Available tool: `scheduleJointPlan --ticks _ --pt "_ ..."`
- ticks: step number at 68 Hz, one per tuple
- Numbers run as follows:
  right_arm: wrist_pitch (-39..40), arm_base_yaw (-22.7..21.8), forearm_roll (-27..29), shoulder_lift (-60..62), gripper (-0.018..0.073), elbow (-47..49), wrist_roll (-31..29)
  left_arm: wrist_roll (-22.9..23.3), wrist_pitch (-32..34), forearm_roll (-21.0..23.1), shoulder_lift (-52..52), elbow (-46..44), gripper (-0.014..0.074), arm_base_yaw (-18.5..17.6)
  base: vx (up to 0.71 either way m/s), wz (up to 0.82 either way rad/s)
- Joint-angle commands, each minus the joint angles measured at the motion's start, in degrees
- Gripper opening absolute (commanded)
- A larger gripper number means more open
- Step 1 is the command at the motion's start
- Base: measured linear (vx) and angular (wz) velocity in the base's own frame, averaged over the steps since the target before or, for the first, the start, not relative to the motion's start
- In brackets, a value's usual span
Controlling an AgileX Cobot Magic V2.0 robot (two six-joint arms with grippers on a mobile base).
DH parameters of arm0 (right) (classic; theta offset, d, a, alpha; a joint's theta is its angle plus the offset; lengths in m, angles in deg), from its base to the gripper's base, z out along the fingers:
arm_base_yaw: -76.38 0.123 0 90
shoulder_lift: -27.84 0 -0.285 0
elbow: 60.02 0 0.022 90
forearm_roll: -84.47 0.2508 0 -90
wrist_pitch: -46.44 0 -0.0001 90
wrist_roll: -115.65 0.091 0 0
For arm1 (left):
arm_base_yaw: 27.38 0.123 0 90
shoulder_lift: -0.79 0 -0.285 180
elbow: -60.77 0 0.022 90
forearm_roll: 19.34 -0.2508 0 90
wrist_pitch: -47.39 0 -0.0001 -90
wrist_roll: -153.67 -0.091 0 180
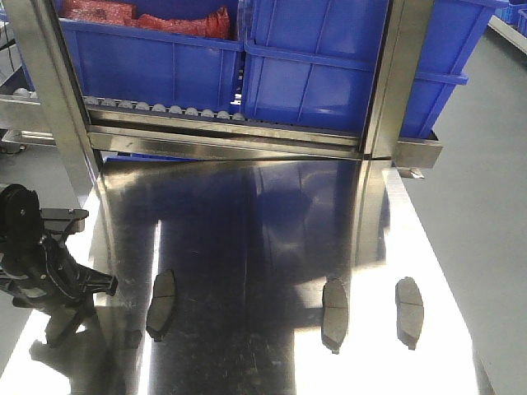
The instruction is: Move and align brake pads A on conveyor
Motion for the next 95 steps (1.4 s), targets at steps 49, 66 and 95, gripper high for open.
scheduleJointPlan --ticks 49,66,95 --pt "4.1 -0.4 -0.1 0.7 -0.0012 -0.7 -0.6 0.9 8.4 0.4 18.2 3.1 -0.0008 -0.2 0.0 0.0" --pt "4.1 -0.4 -0.1 0.7 -0.0012 -0.7 -0.6 1.0 15.1 0.4 33.8 12.8 -0.0008 -0.2 0.0 0.0" --pt "4.1 -0.4 -0.1 0.7 -0.0012 -0.7 -0.6 3.3 29.2 0.4 60.2 29.7 -0.0008 -0.2 0.0 0.0"
